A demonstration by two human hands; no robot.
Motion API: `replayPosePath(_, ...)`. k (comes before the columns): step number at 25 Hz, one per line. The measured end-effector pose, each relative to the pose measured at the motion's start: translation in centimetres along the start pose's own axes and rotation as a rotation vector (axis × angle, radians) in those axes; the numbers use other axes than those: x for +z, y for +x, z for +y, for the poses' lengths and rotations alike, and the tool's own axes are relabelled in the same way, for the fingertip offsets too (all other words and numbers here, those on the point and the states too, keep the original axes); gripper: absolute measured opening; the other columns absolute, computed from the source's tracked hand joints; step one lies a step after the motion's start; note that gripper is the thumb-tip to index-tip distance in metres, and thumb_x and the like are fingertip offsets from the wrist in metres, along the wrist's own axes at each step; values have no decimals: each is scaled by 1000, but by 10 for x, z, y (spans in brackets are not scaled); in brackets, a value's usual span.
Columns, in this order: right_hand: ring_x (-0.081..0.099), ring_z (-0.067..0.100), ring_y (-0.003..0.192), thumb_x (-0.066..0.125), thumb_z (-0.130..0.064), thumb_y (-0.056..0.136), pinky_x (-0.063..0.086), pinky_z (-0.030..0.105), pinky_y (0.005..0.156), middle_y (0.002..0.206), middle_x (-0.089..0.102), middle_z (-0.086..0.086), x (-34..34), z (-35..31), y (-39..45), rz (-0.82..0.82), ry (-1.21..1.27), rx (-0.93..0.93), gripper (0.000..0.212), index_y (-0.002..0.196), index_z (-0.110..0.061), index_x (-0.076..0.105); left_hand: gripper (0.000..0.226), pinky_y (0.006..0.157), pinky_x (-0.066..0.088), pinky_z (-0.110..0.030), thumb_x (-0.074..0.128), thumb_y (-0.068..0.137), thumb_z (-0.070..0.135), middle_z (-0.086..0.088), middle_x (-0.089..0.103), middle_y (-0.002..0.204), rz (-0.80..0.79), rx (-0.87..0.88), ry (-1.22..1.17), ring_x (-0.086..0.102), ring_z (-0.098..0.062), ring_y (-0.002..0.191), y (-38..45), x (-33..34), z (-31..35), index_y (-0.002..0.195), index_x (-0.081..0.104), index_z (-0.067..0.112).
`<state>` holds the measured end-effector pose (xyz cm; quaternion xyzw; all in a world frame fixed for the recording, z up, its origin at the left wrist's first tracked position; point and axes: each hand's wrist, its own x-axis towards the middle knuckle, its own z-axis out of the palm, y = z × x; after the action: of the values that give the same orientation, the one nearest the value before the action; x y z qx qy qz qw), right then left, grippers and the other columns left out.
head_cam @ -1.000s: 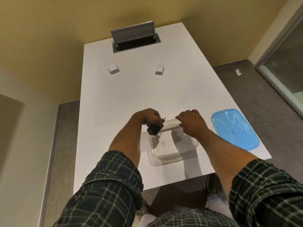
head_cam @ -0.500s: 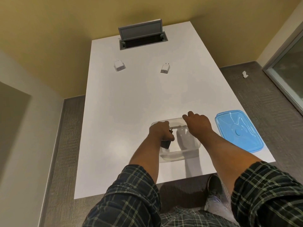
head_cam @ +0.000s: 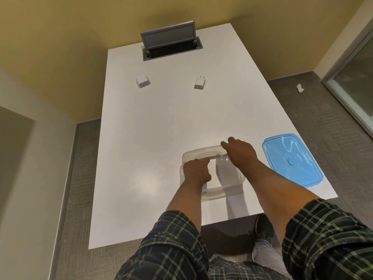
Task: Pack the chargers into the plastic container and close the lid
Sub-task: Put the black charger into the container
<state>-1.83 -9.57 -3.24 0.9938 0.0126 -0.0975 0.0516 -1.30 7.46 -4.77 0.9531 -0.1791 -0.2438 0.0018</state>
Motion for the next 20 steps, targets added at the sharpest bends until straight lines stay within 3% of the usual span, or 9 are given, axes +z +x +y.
replayPosePath(4, 63, 30, 92, 46, -1, 93, 39, 34, 61, 114, 55, 9, 2, 0, 2, 10, -17, -18, 37, 126, -14, 56, 45, 81, 49, -32, 55, 88, 19, -2, 69, 120, 19, -59, 52, 67, -28, 112, 1, 6, 6, 133, 54, 23)
replayPosePath(10, 63, 28, 93, 46, -2, 93, 39, 34, 62, 113, 56, 7, 6, 0, 5, 20, -10, -17, 38, 126, -16, 57, 30, 70, 41, -29, 57, 91, 19, -3, 71, 116, -9, -81, 136, 69, -24, 108, 3, 7, 11, 121, 64, 17)
replayPosePath(15, 63, 28, 93, 48, -2, 92, 40, 33, 61, 110, 57, 7, 8, -2, 3, 27, 4, -1, 36, 123, -16, 58, 33, 86, 50, -32, 61, 91, 27, -7, 63, 121, -20, -33, 253, 65, -24, 111, 4, -1, 8, 121, 68, 18)
replayPosePath(20, 64, 28, 93, 48, -3, 92, 40, 33, 61, 109, 58, 8, 10, -5, 2, 22, -3, 8, 31, 119, -13, 60, 29, 83, 50, -31, 62, 91, 26, -3, 67, 116, -19, 14, 310, 67, -22, 109, 3, -2, 8, 118, 69, 18)
